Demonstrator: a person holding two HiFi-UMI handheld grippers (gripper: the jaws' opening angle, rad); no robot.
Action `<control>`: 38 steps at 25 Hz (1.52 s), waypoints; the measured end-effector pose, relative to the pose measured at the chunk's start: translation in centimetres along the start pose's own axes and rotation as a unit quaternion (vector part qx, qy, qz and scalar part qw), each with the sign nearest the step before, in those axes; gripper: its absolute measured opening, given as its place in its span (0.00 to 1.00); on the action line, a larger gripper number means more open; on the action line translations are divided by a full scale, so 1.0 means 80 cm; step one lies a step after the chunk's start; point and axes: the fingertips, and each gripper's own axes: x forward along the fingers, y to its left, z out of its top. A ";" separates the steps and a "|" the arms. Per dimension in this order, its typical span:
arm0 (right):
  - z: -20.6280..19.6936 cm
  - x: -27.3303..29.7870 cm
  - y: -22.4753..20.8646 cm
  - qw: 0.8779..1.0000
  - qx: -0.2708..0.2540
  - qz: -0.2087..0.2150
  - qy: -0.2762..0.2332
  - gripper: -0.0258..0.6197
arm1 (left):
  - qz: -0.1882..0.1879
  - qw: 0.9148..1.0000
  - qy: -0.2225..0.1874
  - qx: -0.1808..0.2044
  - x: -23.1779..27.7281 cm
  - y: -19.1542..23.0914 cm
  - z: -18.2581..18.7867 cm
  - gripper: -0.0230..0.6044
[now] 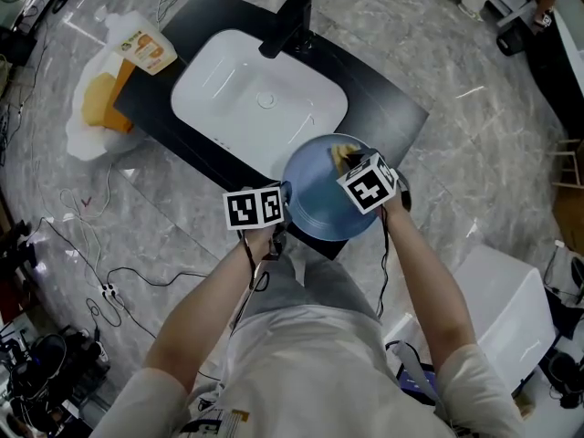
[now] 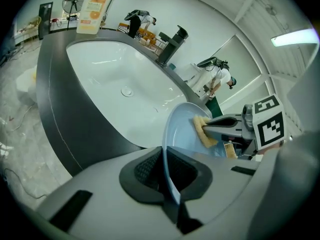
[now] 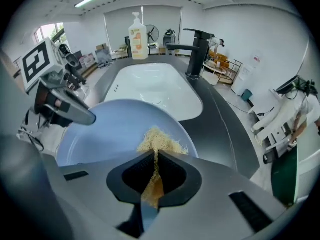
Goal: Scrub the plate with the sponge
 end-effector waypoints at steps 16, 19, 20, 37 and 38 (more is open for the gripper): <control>-0.077 -0.032 0.199 0.984 -0.091 0.148 0.048 0.11 | 0.009 1.000 0.005 0.014 -0.001 -0.001 -0.002 0.08; -0.045 -0.019 0.206 0.984 -0.079 0.160 0.022 0.11 | 0.003 1.000 0.013 0.021 -0.004 0.000 -0.005 0.08; -0.035 -0.016 0.204 0.984 -0.077 0.162 0.017 0.11 | 0.000 1.000 0.016 0.021 -0.005 0.001 -0.006 0.08; -0.014 0.003 0.019 0.993 -0.107 -0.047 0.024 0.11 | -0.005 1.000 0.014 0.012 -0.006 0.005 -0.011 0.08; -0.028 -0.002 0.015 0.992 -0.110 -0.051 0.036 0.11 | -0.003 1.000 0.013 0.014 -0.006 0.005 -0.010 0.08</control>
